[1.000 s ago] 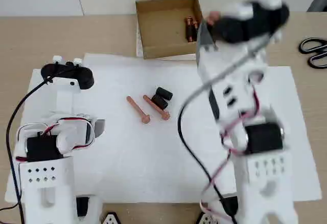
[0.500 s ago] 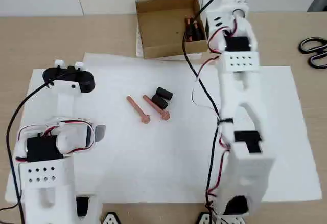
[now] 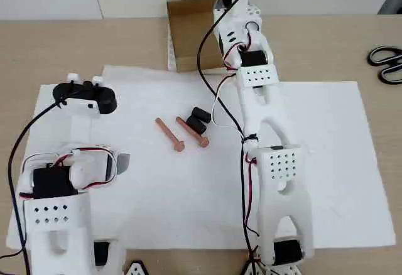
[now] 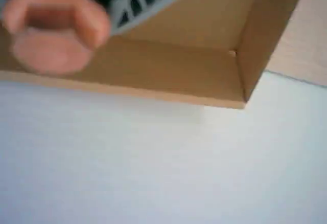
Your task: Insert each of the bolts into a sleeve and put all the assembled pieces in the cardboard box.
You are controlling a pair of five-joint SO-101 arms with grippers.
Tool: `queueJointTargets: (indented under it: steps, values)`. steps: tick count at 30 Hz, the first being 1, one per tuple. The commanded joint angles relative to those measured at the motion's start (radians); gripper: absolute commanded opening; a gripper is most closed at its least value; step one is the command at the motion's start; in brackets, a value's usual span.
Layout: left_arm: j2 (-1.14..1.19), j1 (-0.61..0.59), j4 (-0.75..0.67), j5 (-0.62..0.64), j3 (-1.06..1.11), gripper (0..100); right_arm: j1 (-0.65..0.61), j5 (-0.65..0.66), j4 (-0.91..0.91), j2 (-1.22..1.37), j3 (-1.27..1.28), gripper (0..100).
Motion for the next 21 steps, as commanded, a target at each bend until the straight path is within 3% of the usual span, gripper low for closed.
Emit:
queueJointTargets:
  steps: [1, 8, 14, 21]
  values:
    - [0.002, -0.002, 0.005, 0.000, -0.036, 24, -0.012, 0.008, -0.030, 0.042, -0.152, 0.7]
    - [0.003, -0.002, 0.005, 0.000, -0.036, 24, -0.013, 0.008, -0.030, 0.154, -0.261, 1.5]
    - [0.003, -0.002, 0.005, 0.000, -0.036, 24, -0.013, 0.008, -0.027, 0.177, -0.262, 16.4]
    - [0.005, 0.000, 0.005, 0.000, -0.036, 24, -0.025, 0.012, -0.027, 0.171, -0.273, 17.3]
